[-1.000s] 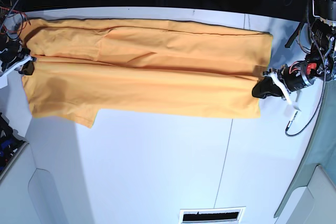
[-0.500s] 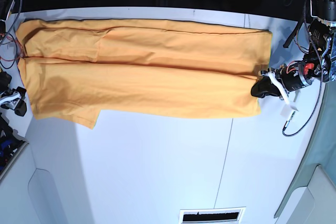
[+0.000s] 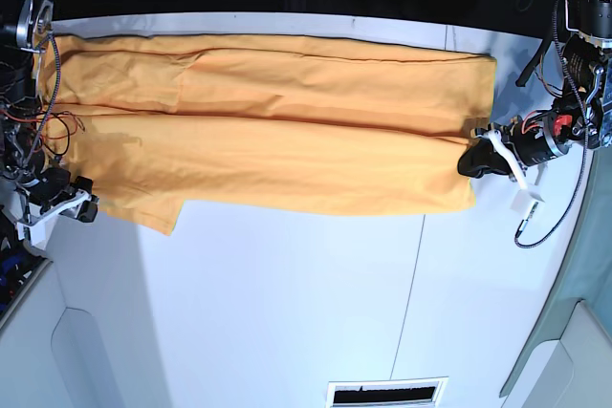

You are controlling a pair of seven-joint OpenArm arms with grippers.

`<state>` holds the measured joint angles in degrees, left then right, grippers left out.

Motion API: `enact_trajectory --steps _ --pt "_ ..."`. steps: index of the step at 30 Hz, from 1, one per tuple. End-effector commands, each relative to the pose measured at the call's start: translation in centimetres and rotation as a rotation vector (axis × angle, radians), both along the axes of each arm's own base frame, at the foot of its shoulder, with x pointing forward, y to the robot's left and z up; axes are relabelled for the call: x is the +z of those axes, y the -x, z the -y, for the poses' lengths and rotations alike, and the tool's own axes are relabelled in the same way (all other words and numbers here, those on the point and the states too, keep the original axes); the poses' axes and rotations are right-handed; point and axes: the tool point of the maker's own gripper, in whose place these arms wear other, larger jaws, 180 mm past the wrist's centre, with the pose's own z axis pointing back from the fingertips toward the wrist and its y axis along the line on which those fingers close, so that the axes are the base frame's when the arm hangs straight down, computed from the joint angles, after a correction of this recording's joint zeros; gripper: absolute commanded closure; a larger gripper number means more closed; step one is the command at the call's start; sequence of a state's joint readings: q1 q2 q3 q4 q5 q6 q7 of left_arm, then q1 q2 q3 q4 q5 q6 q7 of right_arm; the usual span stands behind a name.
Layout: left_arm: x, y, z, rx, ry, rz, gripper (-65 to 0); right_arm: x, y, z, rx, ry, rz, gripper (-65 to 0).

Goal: Layout the t-shirt on the table in an organized manner, then fold the t-shirt properly
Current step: 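Regrasp the folded strip edge with both grippers and fold it again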

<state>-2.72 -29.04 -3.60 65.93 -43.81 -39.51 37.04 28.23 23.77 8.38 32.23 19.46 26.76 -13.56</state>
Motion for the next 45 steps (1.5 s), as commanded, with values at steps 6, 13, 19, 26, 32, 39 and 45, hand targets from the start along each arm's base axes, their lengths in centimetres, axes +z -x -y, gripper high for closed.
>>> enact_trajectory --steps 6,13,19,26,32,39,45 --pt "1.7 -1.4 -0.6 0.005 0.005 0.06 0.0 2.4 -2.1 0.1 0.007 0.006 0.076 0.0" --pt "3.5 -2.6 -1.3 0.023 0.033 0.101 0.0 6.0 -3.2 -0.4 0.077 -0.009 0.107 0.0" --pt "6.0 -3.5 -2.9 0.016 0.019 0.132 0.0 11.5 -2.1 2.5 0.026 -0.035 0.201 0.0" --pt "8.5 -3.7 -1.1 -0.055 0.018 0.185 0.0 13.1 1.8 3.9 0.061 -0.012 0.234 0.0" --pt "7.6 -0.8 0.5 -0.127 0.012 0.122 0.0 10.2 6.3 2.6 0.102 -0.004 0.157 0.0" --pt "4.7 3.3 0.9 -0.162 -0.023 0.028 0.0 6.8 11.5 3.3 0.05 -0.031 0.074 0.0" --pt "2.4 6.0 0.4 -0.174 -0.065 -0.048 0.0 3.4 14.6 0.9 0.028 -0.103 0.006 0.0"
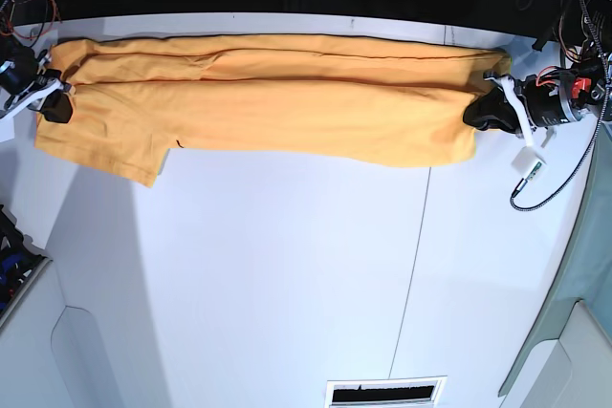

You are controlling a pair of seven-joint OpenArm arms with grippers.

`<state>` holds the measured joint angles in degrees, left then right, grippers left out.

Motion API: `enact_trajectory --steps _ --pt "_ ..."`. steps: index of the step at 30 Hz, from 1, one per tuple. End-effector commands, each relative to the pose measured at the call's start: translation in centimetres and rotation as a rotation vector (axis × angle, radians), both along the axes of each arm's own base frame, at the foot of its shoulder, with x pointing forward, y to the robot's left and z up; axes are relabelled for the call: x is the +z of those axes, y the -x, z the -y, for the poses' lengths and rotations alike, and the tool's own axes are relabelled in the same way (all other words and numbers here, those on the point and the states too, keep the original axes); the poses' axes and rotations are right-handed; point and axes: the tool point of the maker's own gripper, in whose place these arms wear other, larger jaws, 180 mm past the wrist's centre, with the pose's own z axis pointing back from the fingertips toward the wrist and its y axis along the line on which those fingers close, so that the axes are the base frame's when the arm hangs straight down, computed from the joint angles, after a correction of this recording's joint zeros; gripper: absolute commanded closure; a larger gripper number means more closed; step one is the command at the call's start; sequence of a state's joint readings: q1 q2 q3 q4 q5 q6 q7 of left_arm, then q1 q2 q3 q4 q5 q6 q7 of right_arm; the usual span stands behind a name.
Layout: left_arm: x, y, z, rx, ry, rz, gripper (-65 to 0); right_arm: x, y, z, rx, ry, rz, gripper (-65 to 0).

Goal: Layout the t-shirt on the table in an organized manner, then fold the t-shirt properly
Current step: 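Regrasp the folded strip edge with both grippers and fold it again, then grip both ends of the folded strip with both grippers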

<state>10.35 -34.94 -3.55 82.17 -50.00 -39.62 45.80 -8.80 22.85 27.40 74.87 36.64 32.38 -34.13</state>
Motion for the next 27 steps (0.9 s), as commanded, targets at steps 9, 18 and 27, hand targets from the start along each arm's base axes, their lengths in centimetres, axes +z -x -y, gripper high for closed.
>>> enact_trajectory --steps 9,18,27 --pt "0.8 -0.2 -0.4 0.001 0.008 0.024 -24.1 0.8 -1.1 -1.2 -0.018 -0.042 0.06 -24.2" --pt "1.1 -0.4 -0.1 0.012 0.037 0.031 -24.1 6.0 -3.1 1.5 -0.07 0.011 0.213 -24.2" --pt "2.0 -1.4 -1.1 0.056 0.037 0.075 -24.1 6.8 -4.2 0.3 -0.062 -0.069 0.238 -24.2"
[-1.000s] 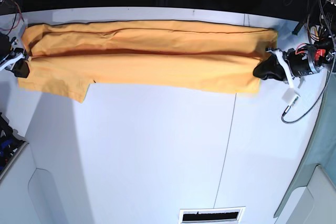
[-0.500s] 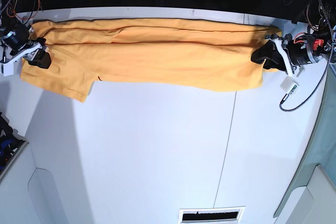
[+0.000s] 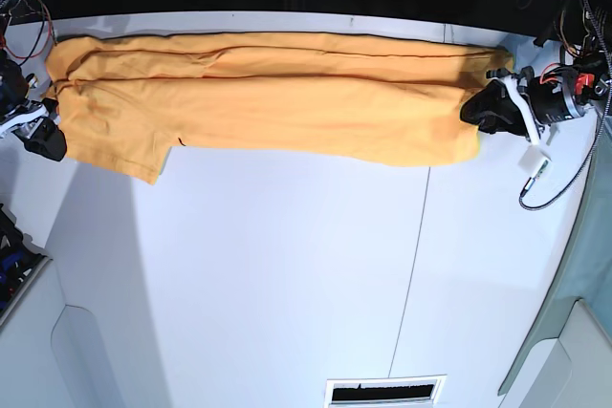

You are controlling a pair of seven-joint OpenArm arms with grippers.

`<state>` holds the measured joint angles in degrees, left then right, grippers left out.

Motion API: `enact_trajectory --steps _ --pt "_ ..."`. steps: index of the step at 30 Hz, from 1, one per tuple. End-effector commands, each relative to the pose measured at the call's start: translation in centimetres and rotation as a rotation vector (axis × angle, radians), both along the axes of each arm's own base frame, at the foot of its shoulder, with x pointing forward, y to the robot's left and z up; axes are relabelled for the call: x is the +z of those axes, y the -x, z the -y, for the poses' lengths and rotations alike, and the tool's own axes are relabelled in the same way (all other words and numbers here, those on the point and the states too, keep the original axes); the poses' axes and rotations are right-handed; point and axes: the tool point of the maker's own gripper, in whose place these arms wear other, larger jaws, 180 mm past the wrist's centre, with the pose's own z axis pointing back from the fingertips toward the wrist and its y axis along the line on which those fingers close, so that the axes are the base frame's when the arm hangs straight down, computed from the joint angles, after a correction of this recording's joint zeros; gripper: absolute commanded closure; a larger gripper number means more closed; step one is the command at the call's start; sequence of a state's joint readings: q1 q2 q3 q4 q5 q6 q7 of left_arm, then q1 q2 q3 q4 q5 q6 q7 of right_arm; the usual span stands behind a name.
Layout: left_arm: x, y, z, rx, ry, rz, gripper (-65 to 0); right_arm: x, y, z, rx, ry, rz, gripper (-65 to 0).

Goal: Layout the t-shirt on the table in an organized manner, then fold the t-shirt properly
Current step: 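Grip both ends of the folded strip with both grippers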

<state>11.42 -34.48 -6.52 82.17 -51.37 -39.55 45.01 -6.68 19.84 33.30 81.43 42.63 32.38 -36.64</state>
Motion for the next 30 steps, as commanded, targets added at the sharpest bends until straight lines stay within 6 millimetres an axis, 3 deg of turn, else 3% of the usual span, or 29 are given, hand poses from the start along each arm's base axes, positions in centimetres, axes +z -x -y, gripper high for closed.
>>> enact_trajectory --steps 1,6,9,10,14,21,30 --pt "1.6 -1.4 -0.9 0.02 0.002 0.062 -24.2 1.6 -0.9 0.2 0.007 -0.006 0.053 -24.2" --pt "2.9 -2.1 -3.7 0.1 -0.025 0.105 -31.5 0.8 -0.7 -1.4 0.008 -0.057 0.044 -24.2" --pt "3.0 -1.9 -4.8 0.131 -0.038 0.109 -31.8 0.2 -0.6 -2.7 0.008 -0.091 0.04 -23.4" --pt "3.0 -1.9 -5.1 0.151 -0.042 0.106 -31.9 0.0 -0.6 -3.2 0.012 -0.097 0.035 -21.0" --pt "2.5 -2.0 -4.3 0.182 -0.011 0.107 -35.2 -1.8 -0.2 -6.2 0.074 -0.095 -0.016 0.0" --pt "0.9 -1.5 -2.1 0.192 0.016 0.094 -36.5 -5.2 0.6 -10.7 0.199 -0.032 -0.1 0.0" --pt "-3.3 -0.3 -6.3 0.327 -0.2 0.036 -36.5 -5.7 0.9 -10.9 0.211 -0.011 -0.112 0.0"
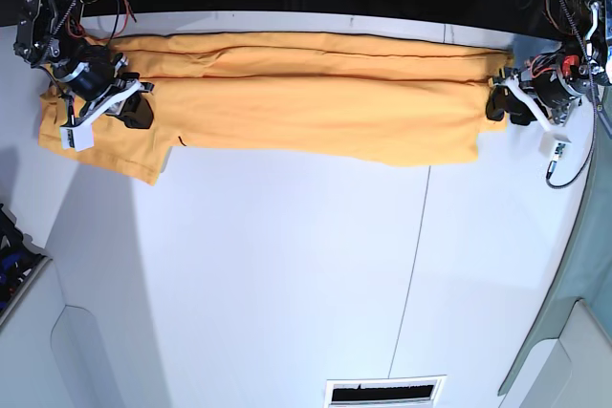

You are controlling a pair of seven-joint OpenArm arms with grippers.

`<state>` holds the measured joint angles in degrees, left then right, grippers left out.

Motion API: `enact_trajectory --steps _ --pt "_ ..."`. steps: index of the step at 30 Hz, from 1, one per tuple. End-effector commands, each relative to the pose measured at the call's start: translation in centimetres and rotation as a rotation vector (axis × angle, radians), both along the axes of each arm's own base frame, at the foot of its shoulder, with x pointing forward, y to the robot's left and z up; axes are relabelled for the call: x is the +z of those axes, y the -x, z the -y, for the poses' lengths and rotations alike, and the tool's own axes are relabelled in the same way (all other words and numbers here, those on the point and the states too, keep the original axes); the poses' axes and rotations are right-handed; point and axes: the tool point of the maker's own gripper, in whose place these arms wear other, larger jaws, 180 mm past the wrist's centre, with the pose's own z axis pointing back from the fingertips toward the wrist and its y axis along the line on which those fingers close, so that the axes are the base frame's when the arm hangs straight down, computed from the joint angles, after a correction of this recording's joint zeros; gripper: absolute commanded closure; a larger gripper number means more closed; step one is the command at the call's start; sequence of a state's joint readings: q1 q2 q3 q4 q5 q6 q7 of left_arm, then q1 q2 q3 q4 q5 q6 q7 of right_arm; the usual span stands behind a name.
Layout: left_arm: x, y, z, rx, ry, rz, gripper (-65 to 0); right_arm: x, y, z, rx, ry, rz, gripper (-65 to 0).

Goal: Layout the t-shirt on the table in an organized manner, then fold the t-shirt properly
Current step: 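Grip both ends of the folded strip with both grippers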

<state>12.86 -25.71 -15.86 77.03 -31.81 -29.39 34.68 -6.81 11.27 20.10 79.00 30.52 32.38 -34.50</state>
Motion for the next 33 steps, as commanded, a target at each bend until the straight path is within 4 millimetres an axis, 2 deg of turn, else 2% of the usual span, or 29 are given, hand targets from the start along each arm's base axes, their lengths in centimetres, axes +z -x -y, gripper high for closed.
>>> enact_trajectory --steps 1,8,17,24,26,27,28,30,31,33 --pt "0.6 -0.4 -0.9 0.006 -0.024 0.011 -36.5 0.8 -0.8 0.4 0.0 0.01 0.04 0.0" --pt "0.1 0.3 -0.8 0.01 -0.017 -0.044 -36.5 0.1 0.0 0.6 0.004 0.025 0.015 0.0" --pt "0.7 1.1 1.9 -0.032 0.171 -0.092 -36.5 0.2 -0.1 0.6 0.001 0.023 0.02 0.0" --pt "0.6 2.0 3.0 -0.067 0.224 -0.138 -36.5 0.3 -0.1 0.5 -0.002 0.016 0.023 0.0" --pt "1.0 2.0 4.1 -0.113 0.264 -0.125 -35.8 0.3 -0.1 0.5 -0.002 0.016 0.023 0.0" --pt "1.2 2.0 4.5 -0.126 0.278 -0.118 -32.4 0.3 -0.1 0.5 -0.002 0.015 0.023 0.0" --pt "1.2 2.0 4.8 -0.133 0.29 -0.113 -24.9 0.2 -0.1 0.4 -0.002 0.013 0.023 0.0" --pt "1.5 1.8 5.5 -0.168 0.303 -0.09 -6.2 0.2 -0.1 0.2 -0.003 0.008 0.023 0.0" --pt "1.6 1.6 5.7 -0.175 0.307 -0.071 0.0 0.2 -0.1 0.2 -0.004 0.006 0.024 0.0" --pt "1.9 1.2 5.9 -0.171 0.313 -0.046 0.0 0.4 -0.2 0.0 -0.011 -0.015 0.03 0.0"
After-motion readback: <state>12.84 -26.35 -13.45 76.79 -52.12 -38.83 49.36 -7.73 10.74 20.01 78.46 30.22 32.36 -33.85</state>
